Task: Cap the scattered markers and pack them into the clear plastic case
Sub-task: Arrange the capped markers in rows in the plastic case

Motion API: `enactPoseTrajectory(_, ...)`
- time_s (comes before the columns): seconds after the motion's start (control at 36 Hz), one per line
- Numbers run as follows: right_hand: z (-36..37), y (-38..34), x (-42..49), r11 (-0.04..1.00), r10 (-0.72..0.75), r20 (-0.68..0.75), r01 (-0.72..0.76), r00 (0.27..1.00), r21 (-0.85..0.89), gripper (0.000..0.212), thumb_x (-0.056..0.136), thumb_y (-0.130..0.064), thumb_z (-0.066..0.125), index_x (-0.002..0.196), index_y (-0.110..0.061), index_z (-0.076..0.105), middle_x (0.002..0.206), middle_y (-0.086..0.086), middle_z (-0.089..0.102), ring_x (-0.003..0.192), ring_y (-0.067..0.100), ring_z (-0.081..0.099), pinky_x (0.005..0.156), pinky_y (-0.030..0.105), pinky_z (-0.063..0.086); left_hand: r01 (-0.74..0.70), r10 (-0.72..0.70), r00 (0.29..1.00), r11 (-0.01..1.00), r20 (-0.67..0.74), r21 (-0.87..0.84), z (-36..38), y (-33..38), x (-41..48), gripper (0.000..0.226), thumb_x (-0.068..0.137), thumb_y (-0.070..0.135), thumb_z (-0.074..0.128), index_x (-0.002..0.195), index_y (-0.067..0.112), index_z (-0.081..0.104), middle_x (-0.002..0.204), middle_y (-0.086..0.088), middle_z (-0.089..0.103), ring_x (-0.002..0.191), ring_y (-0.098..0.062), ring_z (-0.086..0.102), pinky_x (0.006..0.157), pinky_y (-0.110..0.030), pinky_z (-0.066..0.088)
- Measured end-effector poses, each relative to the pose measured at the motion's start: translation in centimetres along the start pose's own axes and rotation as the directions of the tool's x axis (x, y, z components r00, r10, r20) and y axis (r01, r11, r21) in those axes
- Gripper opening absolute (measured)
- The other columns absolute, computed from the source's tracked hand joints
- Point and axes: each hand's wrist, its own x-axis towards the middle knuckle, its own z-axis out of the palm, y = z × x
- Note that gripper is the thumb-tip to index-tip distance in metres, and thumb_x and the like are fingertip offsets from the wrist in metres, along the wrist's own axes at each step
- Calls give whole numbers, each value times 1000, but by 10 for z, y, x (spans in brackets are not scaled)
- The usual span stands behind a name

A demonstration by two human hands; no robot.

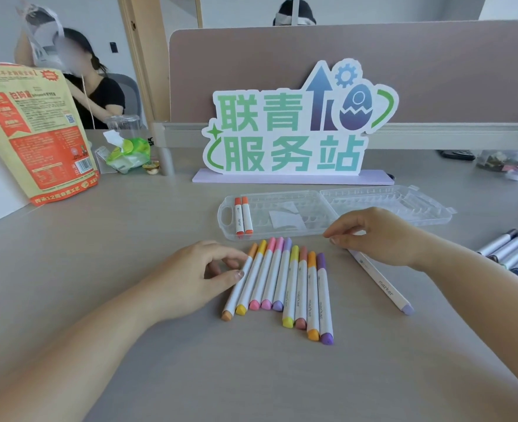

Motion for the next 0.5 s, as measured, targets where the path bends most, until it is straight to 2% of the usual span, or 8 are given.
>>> enactPoseTrajectory(0.19, 5, -5, 0, 999, -29, 23, 30, 999, -31, 13, 89, -24, 63, 97, -28, 72, 101, -17, 66, 101, 1, 56, 90, 19, 38, -1, 1, 1000, 1000, 15, -2, 1, 4, 0, 26, 87, 32, 64, 110, 45, 63, 102, 19, 56, 85, 1, 54, 72, -11, 37)
enactPoseTrajectory(0.28, 8, -10, -1, 999, -42, 38, 43, 998, -25, 14, 89, -23, 62, 97, -27, 72, 102, -17, 66, 100, 1, 56, 89, 18, 37, 1, -1, 1000, 1000, -4, 0, 2, 6, 1, 24, 85, 31, 66, 104, 45, 64, 101, 18, 58, 83, 1, 54, 69, -11, 37)
enactPoseTrajectory(0.42, 10, -12, 0, 997, -44, 66, 48, 997, -57, 14, 89, -23, 62, 98, -27, 72, 102, -15, 66, 99, 2, 57, 88, 18, 39, 65, -67, 997, 997, -36, -41, 1, 8, 1, 20, 80, 32, 72, 96, 40, 64, 94, 15, 62, 64, 0, 51, 67, -18, 41)
enactPoseTrajectory(0.5, 10, -11, 1, 998, -33, 66, 37, 997, -56, 14, 89, -23, 63, 98, -26, 72, 103, -14, 66, 100, 4, 57, 90, 20, 40, 151, -152, 986, 988, -73, -12, 0, 10, 1, 19, 78, 32, 73, 93, 35, 61, 85, 15, 64, 56, 2, 49, 62, -19, 40)
